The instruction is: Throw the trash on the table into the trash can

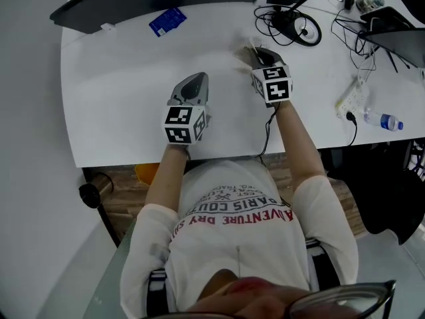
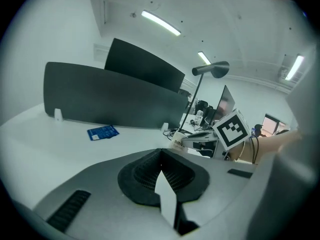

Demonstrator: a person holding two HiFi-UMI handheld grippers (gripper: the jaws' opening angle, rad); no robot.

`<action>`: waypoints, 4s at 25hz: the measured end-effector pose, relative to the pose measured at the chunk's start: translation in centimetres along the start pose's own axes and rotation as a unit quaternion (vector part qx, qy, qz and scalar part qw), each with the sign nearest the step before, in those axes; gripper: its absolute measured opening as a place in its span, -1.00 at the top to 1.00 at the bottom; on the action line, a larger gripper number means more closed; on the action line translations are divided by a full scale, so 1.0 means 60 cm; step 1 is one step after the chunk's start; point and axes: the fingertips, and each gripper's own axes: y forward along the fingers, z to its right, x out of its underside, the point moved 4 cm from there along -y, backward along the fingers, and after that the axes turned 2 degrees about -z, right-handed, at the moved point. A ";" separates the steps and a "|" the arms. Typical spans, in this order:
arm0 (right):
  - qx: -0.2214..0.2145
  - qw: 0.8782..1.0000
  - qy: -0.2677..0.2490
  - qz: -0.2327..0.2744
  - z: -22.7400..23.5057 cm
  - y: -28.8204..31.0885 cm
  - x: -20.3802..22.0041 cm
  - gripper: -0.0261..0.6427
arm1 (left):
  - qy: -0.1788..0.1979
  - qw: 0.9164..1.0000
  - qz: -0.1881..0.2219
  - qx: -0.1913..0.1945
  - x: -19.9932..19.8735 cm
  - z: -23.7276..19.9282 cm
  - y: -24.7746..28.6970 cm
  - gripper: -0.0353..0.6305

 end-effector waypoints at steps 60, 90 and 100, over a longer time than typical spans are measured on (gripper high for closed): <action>-0.472 0.709 -0.444 -0.280 -1.347 0.266 0.946 0.36 | -0.572 0.671 0.075 -0.467 1.269 -0.327 -0.738 0.82; -0.401 0.894 -0.200 -0.002 -1.137 -0.133 0.059 0.84 | -0.232 0.903 0.095 -0.348 0.409 -0.330 -0.861 0.82; -0.189 0.974 -0.071 0.103 -0.696 -0.147 -0.092 0.84 | -0.060 0.978 0.115 -0.163 0.115 -0.222 -0.561 0.82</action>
